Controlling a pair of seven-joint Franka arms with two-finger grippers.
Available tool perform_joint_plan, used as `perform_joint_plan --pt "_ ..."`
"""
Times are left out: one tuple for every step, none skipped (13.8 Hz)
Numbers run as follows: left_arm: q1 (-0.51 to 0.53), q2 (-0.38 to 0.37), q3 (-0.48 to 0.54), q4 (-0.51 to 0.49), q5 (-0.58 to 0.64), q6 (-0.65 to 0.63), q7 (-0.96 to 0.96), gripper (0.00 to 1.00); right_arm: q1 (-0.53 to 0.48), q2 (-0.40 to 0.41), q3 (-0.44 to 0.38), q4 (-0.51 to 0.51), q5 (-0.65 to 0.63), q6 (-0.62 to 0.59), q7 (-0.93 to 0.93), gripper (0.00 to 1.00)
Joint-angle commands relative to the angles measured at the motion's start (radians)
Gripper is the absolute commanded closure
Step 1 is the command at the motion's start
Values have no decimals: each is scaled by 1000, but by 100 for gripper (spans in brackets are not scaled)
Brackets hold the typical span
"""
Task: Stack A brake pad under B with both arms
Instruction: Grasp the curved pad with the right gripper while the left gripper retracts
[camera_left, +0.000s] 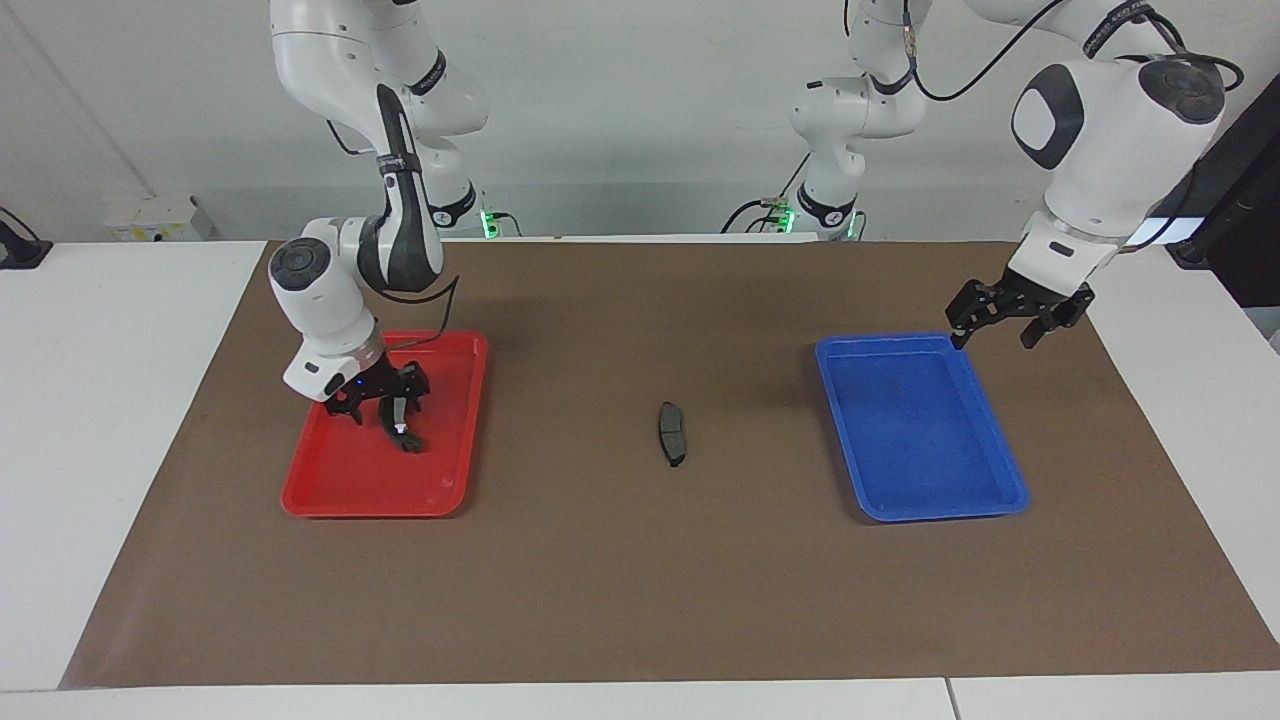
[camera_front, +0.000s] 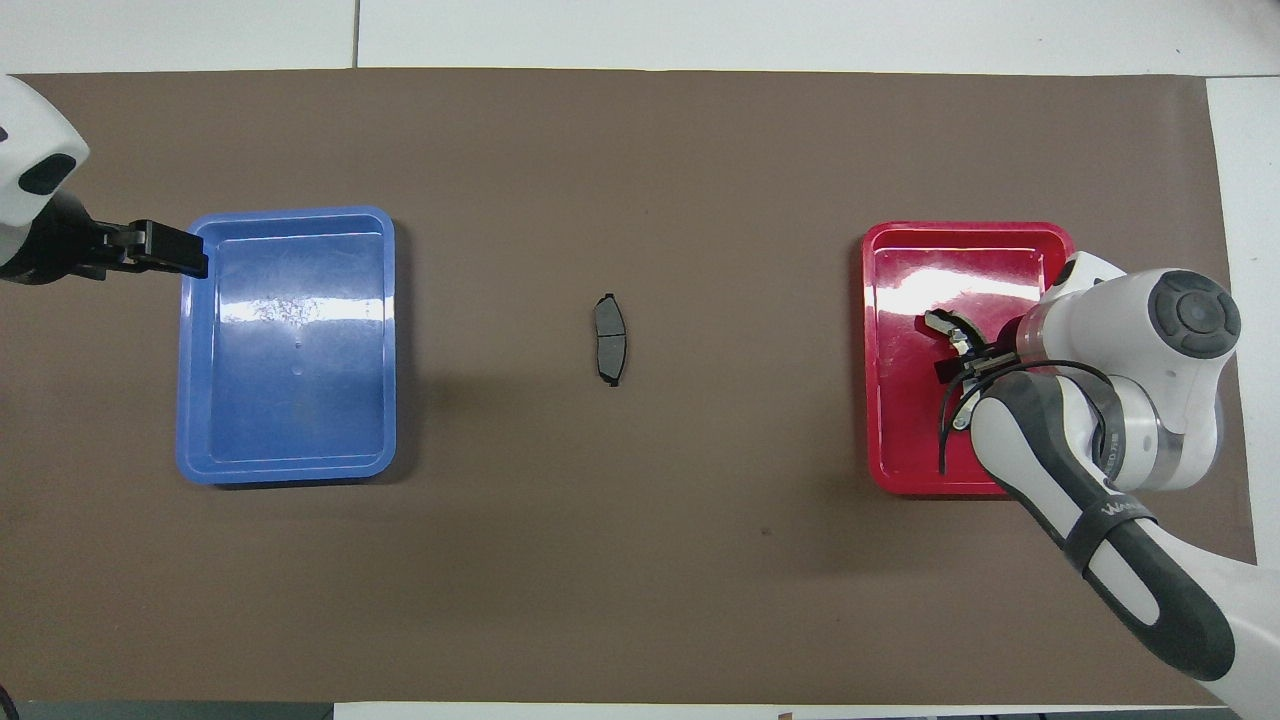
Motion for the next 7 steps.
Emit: perform_joint_plan --pt "16 16 -4 73 -17 -87 12 1 5 -12 4 -27 27 19 -37 15" --pt "16 10 -6 78 -20 -119 12 1 14 -14 3 -27 27 18 -38 19" --pt "16 2 -6 78 -20 -133 10 1 14 -12 4 -25 27 15 -40 25" --pt "16 -2 -6 79 -18 -155 10 1 14 -12 3 -24 27 13 -40 31" --pt "16 -7 -7 78 -18 -173 5 1 14 -12 3 -24 27 10 -43 38" --pt "16 -34 -7 63 -18 -179 1 1 14 -12 3 -19 27 4 -42 49" --pt "16 -50 -7 37 -17 -180 13 1 12 -12 3 -13 27 -10 -43 64"
